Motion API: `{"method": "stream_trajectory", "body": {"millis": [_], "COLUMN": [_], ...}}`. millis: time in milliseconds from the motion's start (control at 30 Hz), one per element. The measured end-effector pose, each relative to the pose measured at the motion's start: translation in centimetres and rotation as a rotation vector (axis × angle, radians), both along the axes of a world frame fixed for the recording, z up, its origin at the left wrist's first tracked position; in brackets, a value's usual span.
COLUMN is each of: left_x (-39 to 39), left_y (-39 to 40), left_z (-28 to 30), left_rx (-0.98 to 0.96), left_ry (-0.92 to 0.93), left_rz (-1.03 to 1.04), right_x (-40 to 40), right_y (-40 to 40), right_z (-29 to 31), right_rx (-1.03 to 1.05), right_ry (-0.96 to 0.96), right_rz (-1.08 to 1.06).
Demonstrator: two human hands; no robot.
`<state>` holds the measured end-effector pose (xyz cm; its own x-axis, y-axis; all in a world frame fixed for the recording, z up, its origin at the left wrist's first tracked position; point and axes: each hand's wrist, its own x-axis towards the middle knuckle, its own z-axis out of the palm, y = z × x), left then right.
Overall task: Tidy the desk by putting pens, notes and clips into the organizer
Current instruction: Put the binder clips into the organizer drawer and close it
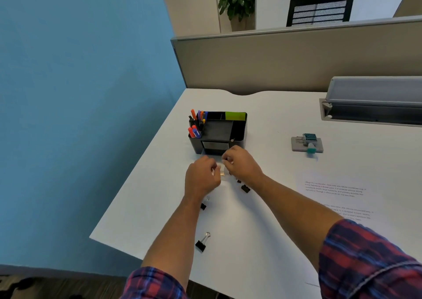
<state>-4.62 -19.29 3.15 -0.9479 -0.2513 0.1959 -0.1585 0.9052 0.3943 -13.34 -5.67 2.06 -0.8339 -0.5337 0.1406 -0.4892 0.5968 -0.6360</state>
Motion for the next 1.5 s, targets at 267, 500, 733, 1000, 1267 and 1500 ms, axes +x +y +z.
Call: {"method": "stream_trajectory", "body": {"millis": [267,500,733,1000,1267,1500], "left_x": [0.2,-0.9,-1.2,-1.1,-0.7,-1.4], "left_y": [3.6,4.7,5.2,5.5,4.7,3.2], "left_z": [-1.8,-2.3,-2.8,-2.1,-1.3,-0.2], "left_rx": [-0.150,-0.265,-0.262,-0.234,-0.237,-0.131], "left_ry": [-0.065,-0.270,-0.320,-0.363,-0.410,-0.307], "left_rz": [-0.217,-0.260,-0.249,-0.238,-0.291,-0.244], "right_x": [-1.0,0.3,0.4,0.3,0.1,0.1], "right_y": [3.2,7.3,7.8,6.7,6.1,5.8], "right_z": [-0.5,-0.7,-1.6,-2.1,-1.8,-1.7], "right_rx": [0.023,0.278,0.414,0.344,0.382,0.392], "right_ry": [0.000,0.019,0.019,-0.027,-0.038,-0.074], "right_rz": [-0.004,0.152,0.281,0.264,0.324,0.326]}}
